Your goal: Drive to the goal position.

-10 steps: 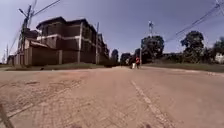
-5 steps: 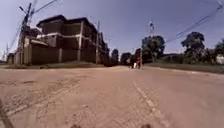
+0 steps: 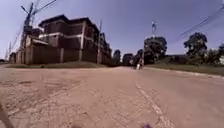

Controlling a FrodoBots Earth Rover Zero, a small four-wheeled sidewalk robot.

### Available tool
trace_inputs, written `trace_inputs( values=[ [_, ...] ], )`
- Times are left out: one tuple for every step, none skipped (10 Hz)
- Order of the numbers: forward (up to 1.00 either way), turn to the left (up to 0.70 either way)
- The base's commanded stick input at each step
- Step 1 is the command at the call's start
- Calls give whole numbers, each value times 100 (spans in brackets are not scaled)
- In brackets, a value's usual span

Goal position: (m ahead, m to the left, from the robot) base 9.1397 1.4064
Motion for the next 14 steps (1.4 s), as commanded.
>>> trace_inputs(
  values=[
    [30, 0],
    [30, 0],
    [30, 0],
    [30, 0],
    [30, 0],
    [30, 0],
    [30, 0],
    [30, 0],
    [30, 0],
    [30, 0],
    [30, 0],
    [30, 0],
    [30, 0],
    [30, 0]
  ],
)
